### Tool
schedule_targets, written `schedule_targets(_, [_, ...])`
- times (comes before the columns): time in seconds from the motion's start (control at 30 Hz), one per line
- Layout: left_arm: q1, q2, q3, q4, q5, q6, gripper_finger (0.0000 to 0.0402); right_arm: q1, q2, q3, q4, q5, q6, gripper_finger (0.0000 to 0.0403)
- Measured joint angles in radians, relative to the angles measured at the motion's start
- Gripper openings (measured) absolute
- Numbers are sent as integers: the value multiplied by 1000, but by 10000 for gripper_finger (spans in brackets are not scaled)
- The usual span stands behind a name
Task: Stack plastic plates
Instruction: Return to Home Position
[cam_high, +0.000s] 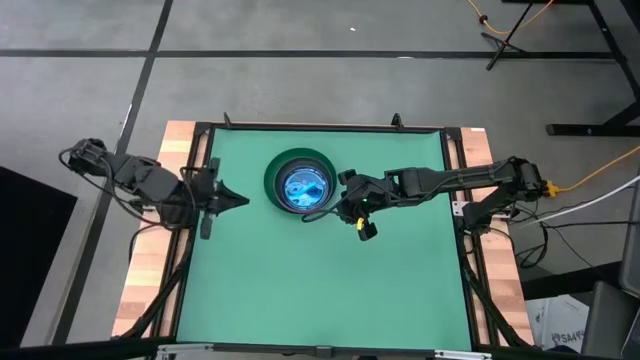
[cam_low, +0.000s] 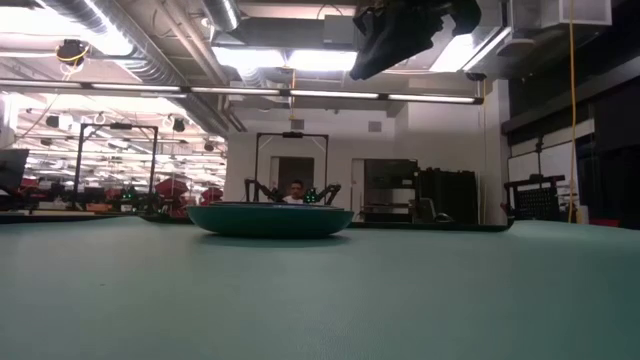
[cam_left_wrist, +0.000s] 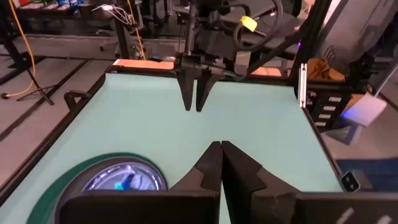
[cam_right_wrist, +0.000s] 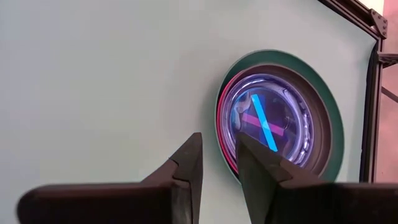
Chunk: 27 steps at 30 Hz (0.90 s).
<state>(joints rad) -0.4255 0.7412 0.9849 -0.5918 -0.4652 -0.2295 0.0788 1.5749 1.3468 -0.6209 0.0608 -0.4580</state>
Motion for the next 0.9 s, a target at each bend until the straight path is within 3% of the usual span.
schedule_targets(0.3, [-76,-4,0,-79,-82,3,0,0,0,34,-11,-1,-7,5])
schedule_targets(0.63, [-102,-35,-15,-88,-103,3,0,0,-108,79,-56,-27,-102,2])
schedule_targets(0.9, [-102,-193,-149,-72,-131,-3,0,0,-259,78,-139,-27,-167,4])
